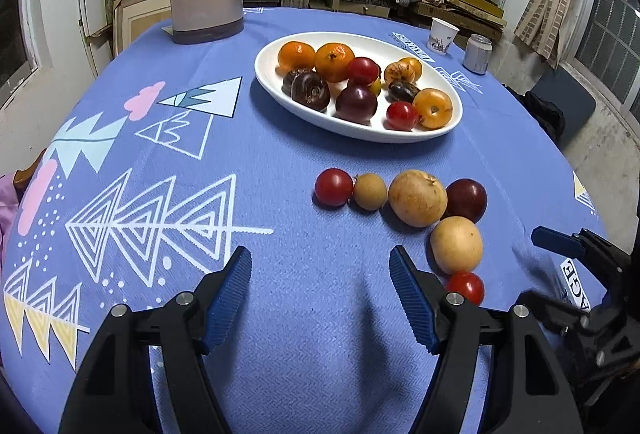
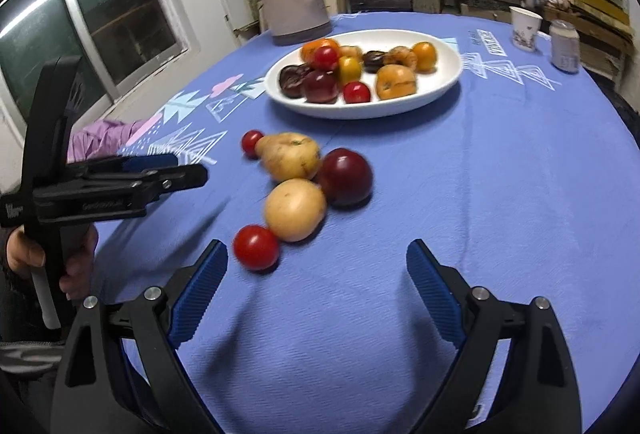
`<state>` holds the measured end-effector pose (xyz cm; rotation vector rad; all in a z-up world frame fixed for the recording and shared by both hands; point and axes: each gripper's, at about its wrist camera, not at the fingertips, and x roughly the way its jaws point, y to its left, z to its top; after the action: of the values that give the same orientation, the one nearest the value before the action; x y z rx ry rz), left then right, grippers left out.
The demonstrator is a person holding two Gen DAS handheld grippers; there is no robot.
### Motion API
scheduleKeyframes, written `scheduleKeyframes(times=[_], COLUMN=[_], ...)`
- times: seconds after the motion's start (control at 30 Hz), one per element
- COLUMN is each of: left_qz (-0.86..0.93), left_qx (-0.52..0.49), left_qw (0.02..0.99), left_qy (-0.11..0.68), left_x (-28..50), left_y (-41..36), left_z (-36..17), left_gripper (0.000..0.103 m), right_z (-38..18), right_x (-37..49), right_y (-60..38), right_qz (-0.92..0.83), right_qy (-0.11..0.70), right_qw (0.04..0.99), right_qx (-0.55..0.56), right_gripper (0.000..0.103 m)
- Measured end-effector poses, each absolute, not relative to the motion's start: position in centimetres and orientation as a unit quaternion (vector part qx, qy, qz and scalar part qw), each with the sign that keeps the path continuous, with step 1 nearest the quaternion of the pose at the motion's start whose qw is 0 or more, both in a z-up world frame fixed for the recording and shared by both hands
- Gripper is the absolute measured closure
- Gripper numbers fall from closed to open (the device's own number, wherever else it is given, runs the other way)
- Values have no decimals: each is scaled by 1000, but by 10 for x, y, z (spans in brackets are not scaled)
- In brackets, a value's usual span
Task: Organize fruits
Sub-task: 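Grasp a red tomato with the right tool while the left tool grasps another red tomato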
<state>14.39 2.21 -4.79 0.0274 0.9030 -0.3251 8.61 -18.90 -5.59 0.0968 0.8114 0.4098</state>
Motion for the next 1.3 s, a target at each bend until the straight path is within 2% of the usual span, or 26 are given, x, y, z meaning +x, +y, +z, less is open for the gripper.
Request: scheduleKeyframes(times=[0.07, 0.2, 0.37, 0.47, 0.5, 0.53, 0.7, 0.77, 0.83, 0.97, 1.0, 1.1, 1.3], left_qz=[-156, -154, -152, -152, -151, -151, -151, -152, -155, -156, -156, -156, -149], left_qx=[13, 12, 7, 6, 6, 5, 4, 6, 9, 12, 12, 14, 26], left_qw=[887, 886, 885, 883, 883, 883, 879, 878, 878, 878, 878, 877, 882], left_qy=[435, 438, 441, 444, 444, 445, 452, 453, 453, 452, 453, 454, 447], left_x=[144, 144, 145, 146, 146, 147, 148, 148, 147, 147, 146, 147, 150], left_y=[23, 26, 31, 33, 33, 34, 34, 33, 32, 30, 29, 29, 29], left_z=[-49, -50, -52, -54, -54, -55, -59, -59, -59, -60, -60, -61, -59], left_gripper=[31, 31, 31, 31, 31, 31, 31, 31, 31, 31, 31, 31, 31], right_z=[-57, -61, -68, -73, -75, -76, -78, -78, -78, -78, -78, -77, -77], right_x=[83, 81, 85, 91, 93, 94, 97, 98, 98, 99, 101, 106, 102], right_y=[-179, -159, -145, -141, -140, -139, -135, -133, -132, -126, -125, -123, -127], right_qz=[210, 236, 245, 240, 237, 232, 229, 229, 233, 226, 223, 204, 216], right_qy=[391, 400, 410, 421, 426, 428, 428, 426, 427, 425, 426, 430, 430], right_qw=[896, 886, 879, 875, 873, 874, 874, 875, 873, 877, 877, 879, 876], right_qx=[31, 5, 2, 4, 4, 2, 5, 4, 8, 2, 4, 3, 8], right_gripper=[17, 35, 41, 60, 69, 73, 72, 70, 62, 62, 62, 73, 74])
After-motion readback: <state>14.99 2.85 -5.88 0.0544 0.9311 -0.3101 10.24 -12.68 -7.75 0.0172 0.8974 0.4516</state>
